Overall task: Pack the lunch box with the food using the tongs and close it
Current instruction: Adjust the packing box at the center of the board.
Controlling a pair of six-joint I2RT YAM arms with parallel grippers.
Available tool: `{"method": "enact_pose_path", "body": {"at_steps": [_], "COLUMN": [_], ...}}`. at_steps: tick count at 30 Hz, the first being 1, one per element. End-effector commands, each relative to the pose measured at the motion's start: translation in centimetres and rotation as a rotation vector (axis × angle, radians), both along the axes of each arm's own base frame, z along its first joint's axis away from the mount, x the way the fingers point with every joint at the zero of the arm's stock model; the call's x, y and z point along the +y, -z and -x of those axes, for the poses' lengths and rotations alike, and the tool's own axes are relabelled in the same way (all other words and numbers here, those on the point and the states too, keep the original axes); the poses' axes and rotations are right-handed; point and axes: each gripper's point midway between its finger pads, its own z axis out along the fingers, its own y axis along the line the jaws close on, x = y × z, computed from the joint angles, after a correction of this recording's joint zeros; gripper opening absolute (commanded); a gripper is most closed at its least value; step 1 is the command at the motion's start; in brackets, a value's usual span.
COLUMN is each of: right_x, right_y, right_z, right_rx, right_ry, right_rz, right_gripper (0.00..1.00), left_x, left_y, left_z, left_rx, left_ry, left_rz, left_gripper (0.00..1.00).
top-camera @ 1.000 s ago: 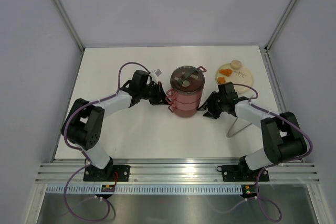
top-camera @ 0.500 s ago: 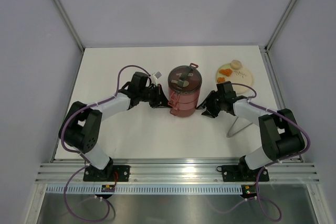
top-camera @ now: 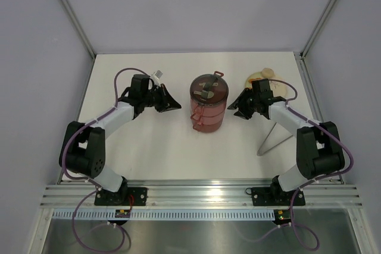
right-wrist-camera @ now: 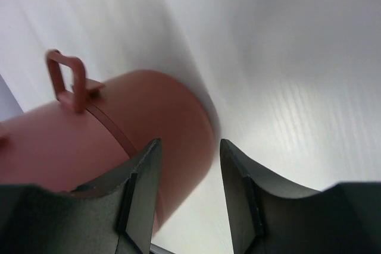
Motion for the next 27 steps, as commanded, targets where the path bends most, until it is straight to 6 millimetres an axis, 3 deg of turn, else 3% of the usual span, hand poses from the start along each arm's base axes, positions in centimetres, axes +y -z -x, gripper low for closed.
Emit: {"method": "enact_pose_path", "body": {"at_steps": [1, 4, 6, 10, 16, 24, 27], "right_x": [0.8, 1.5, 2.1, 3.0, 4.2, 4.5, 5.1], "right_y": [-1.1, -0.9, -1.0, -1.1, -1.3, -1.8, -1.7], "right_z": [-2.5, -2.9, -2.6, -1.2, 1.7, 4.3, 5.1], "right_rx": [-0.051, -0.048, -0.049, -0.048, -0.04, -0.026, -0.024], "right_ry": [-0.055, -0.073, -0.094, -0.112, -0.138, -0.062, -0.064], "right_rz": [0.013, -0.005, -0.01, -0.037, -0.062, -0.142, -0.15], "right_gripper": [0.51, 0.5, 0.5, 0.5, 0.5, 0.49, 0.49], "left_x": [-1.2, -3.0, -4.4, -6.0, -7.1, -9.2, -9.6], "left_y": [-1.4, -1.9, -1.7, -2.0, -2.5, -3.2, -2.4], "left_z": [-3.6, -4.7, -3.7, -2.3, -2.1, -4.3, -5.3], "left_rx": [-0.036, -0.038, -0.018, -0.011, -0.006, -0.016, 0.001], "left_ry": [-0.027, 0.035, 0.09, 0.145, 0.176, 0.196, 0.201], "left_rz": [0.019, 0.046, 0.031, 0.037, 0.073, 0.113, 0.101], "left_gripper": [0.0, 0.0, 0.0, 0.0, 0.0, 0.0, 0.0]}}
